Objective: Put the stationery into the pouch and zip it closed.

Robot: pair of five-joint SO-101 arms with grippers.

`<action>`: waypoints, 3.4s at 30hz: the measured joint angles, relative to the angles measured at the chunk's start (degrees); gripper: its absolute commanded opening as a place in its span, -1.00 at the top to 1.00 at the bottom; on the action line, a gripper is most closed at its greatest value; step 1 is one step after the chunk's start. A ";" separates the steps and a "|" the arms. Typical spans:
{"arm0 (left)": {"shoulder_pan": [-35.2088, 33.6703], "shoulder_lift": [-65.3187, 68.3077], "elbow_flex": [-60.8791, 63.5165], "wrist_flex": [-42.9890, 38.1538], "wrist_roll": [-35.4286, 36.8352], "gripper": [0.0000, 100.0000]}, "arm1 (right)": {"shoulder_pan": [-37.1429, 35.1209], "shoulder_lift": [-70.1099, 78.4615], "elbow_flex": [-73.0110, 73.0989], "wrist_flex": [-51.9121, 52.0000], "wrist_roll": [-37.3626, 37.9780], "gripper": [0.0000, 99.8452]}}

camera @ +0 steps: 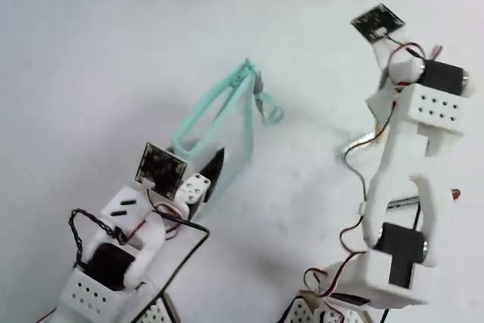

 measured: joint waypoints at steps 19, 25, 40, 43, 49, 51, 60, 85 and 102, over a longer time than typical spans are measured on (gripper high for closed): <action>0.00 0.00 0.00 0.00 0.00 0.72 | -8.88 -29.80 30.42 -9.67 -7.12 0.97; 0.00 0.00 0.00 0.00 0.00 0.72 | -14.68 -43.34 34.02 -10.29 -11.08 0.97; 0.00 0.00 0.00 0.00 0.00 0.72 | -17.41 -46.86 34.11 -8.35 -13.01 0.97; 0.00 0.00 0.00 0.00 0.00 0.72 | -17.41 -46.86 34.02 -8.35 -14.59 0.97; 0.00 0.00 0.00 0.00 0.00 0.72 | -17.41 -46.86 34.02 -8.35 -14.68 0.97; 0.00 0.00 0.00 0.00 -0.35 0.72 | -17.32 -46.86 34.02 -8.35 -14.68 0.97; 0.00 0.00 0.00 0.00 -0.35 0.72 | -15.47 -44.84 42.99 -15.12 -14.68 0.79; 0.00 0.00 0.00 0.00 -0.35 0.72 | -20.31 31.82 -5.36 -15.82 -30.07 0.65; 0.00 0.09 0.00 0.00 -0.35 0.72 | -18.29 53.71 -31.47 -7.56 -30.42 0.96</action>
